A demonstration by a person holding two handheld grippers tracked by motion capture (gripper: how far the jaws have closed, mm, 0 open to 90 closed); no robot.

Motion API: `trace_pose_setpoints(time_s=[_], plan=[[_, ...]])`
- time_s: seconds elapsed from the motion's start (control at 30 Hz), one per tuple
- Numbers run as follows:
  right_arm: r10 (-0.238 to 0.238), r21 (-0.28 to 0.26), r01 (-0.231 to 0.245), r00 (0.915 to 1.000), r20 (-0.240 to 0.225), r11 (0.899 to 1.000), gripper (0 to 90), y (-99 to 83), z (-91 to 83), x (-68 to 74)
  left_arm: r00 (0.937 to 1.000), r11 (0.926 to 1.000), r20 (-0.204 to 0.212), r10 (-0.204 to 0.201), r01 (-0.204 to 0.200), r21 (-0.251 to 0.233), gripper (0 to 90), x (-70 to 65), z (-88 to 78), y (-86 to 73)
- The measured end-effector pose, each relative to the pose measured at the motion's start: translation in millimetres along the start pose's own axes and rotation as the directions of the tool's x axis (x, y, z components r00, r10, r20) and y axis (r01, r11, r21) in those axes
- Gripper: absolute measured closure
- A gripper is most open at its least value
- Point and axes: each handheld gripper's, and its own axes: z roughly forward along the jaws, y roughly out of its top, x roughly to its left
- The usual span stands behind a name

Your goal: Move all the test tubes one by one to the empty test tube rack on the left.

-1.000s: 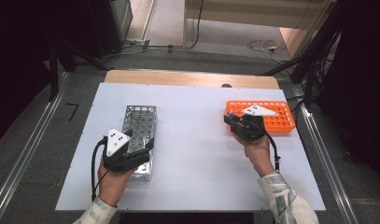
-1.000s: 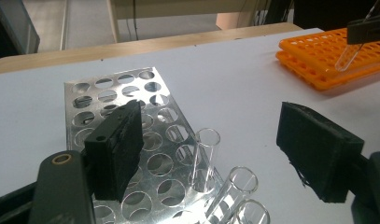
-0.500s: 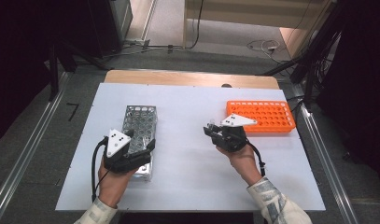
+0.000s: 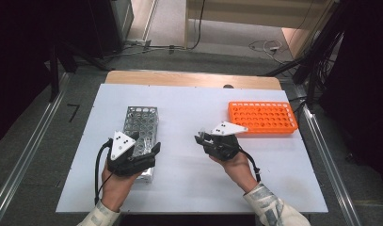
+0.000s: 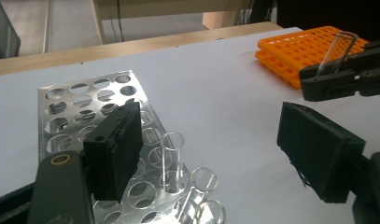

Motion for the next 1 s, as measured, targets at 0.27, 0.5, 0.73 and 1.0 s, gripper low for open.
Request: trace_pose_setpoints(time_s=[0.27,0.5,0.73,1.0], plan=[[-0.027,0.014,0.028,0.9987,-0.044,1.0,72.9,-0.2,4.2,17.0,0.9991,0.9999,0.041,0.013,-0.013,0.005,23.0,-11.0,0.5,2.4],[-0.052,0.02,0.053,0.9958,-0.076,0.998,72.9,-0.8,8.8,29.1,0.997,0.9998,0.074,0.022,-0.022,0.002,24.7,-18.1,0.7,4.5],[-0.062,0.03,0.065,0.992,-0.11,0.997,72.9,-1.7,13.5,40.8,0.9915,0.9989,0.122,0.046,-0.046,-0.004,32.9,-27.8,3.4,5.8],[-0.083,0.033,0.088,0.9867,-0.14,0.996,72.9,-1.6,16.0,52.6,0.9776,0.9975,0.199,0.067,-0.07,0.008,46.9,-41.2,10.2,4.2]])
